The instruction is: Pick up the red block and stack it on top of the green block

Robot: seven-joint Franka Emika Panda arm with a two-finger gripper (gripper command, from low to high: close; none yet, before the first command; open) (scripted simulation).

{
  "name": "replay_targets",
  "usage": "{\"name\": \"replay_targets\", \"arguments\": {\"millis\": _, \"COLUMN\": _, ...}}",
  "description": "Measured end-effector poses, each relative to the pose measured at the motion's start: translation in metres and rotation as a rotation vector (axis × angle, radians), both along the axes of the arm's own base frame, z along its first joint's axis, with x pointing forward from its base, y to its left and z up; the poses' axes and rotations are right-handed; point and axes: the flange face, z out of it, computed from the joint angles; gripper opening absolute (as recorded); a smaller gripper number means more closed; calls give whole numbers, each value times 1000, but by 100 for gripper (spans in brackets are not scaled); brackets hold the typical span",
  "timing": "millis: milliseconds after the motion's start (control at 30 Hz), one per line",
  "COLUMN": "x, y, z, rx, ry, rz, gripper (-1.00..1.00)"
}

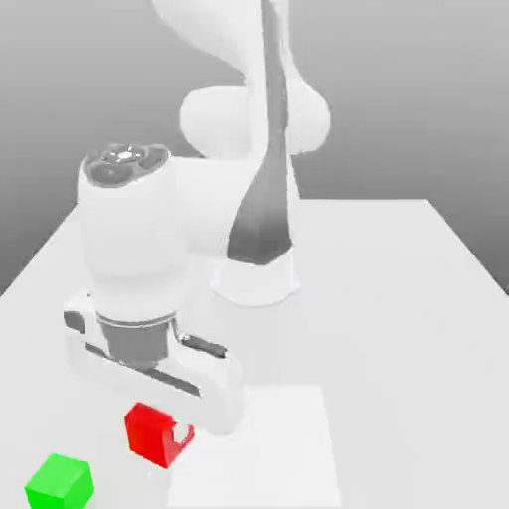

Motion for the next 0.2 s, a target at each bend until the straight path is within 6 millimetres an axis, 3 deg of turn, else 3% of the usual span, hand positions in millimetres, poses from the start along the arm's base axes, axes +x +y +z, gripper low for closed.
{"name": "replay_targets", "arguments": {"millis": 67, "x": -1, "y": -35, "z": -26, "rx": -1, "ry": 0, "rz": -99, "gripper": -100}}
{"name": "replay_targets", "arguments": {"millis": 100, "x": -1, "y": -41, "z": -40, "rx": -2, "ry": 0, "rz": -116, "gripper": 100}}
{"name": "replay_targets", "arguments": {"millis": 200, "x": -1, "y": -41, "z": -40, "rx": -2, "ry": 0, "rz": -116, "gripper": 100}}
